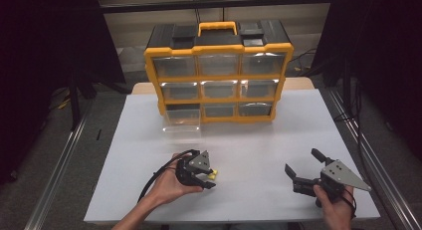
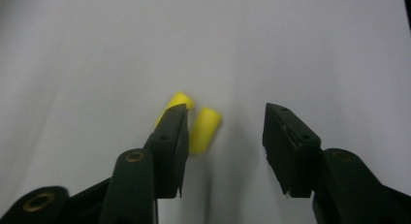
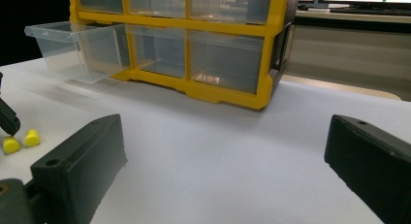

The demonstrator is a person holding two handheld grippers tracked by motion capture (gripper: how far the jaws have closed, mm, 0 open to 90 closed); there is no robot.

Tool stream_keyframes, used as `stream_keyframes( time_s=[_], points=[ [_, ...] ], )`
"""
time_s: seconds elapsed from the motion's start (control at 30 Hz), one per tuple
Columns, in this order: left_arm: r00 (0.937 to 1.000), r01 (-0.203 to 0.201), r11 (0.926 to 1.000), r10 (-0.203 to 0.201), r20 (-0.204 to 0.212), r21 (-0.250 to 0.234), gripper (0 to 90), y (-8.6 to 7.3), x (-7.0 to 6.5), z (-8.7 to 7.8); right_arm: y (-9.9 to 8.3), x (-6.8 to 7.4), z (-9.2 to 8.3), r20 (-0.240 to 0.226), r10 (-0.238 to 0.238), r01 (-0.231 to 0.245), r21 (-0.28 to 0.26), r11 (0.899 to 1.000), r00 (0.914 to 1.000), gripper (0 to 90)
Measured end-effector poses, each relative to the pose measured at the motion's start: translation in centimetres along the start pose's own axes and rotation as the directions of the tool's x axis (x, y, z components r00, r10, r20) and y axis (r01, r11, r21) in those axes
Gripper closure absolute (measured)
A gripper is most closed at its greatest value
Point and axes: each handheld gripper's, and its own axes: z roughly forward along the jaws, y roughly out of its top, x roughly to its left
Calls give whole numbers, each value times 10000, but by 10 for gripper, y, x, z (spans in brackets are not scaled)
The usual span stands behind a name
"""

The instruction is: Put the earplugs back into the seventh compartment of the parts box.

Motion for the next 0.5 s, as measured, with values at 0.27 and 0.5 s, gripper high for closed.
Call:
stream_keyframes(
  time_s=[0.27,0.5],
  points=[
    [9999,-101,9995,100,30,307,603,3,6,3,0,0,1,-16,-38,38,-10,10000,10000,9],
    [9999,-149,9990,149,-2,423,729,7,9,6,0,0,0,-15,-16,16,-18,10000,10000,9]
  ],
)
